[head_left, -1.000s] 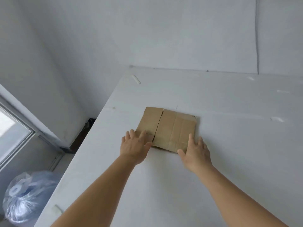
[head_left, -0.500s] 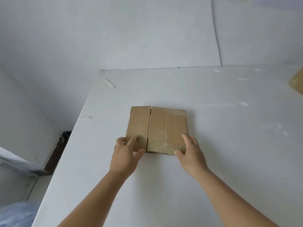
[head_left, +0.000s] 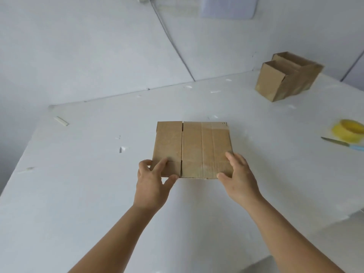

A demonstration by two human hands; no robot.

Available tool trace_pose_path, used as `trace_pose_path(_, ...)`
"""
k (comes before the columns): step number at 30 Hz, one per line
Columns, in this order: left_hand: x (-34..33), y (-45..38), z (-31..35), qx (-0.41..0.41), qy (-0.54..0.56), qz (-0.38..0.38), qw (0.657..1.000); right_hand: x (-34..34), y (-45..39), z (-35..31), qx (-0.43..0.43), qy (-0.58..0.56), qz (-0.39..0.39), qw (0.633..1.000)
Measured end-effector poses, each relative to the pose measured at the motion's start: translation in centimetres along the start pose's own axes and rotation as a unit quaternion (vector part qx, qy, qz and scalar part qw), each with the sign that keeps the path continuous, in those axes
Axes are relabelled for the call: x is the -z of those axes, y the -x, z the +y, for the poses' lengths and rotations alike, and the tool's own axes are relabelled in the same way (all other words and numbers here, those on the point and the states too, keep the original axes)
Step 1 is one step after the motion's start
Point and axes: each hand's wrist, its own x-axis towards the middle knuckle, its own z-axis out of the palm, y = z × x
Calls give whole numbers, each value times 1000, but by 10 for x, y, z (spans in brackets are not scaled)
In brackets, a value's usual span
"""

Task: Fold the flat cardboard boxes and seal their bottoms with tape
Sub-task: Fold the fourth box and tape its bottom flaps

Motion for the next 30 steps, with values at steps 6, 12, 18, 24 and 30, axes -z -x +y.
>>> trace_pose_path(6, -64, 18, 100, -28, 16, -21, 999, 88, 9, 84, -22, 6, 22, 999)
trace_pose_path(12, -122, 32, 192, -79, 41, -31, 996, 172, 19, 162, -36, 10, 51, 998)
trace_pose_path(18, -172, 39, 278, -111, 75, -54, 990, 241, 26, 233, -72, -3, 88, 994)
trace_pose_path(24, -206, 24, 338, -137, 96, -65, 984, 286, 15, 277, -75, -16, 117, 990)
trace_pose_path(30, -242, -9, 377, -121, 137, -79, 980, 314, -22, 313, -88, -23, 113, 989)
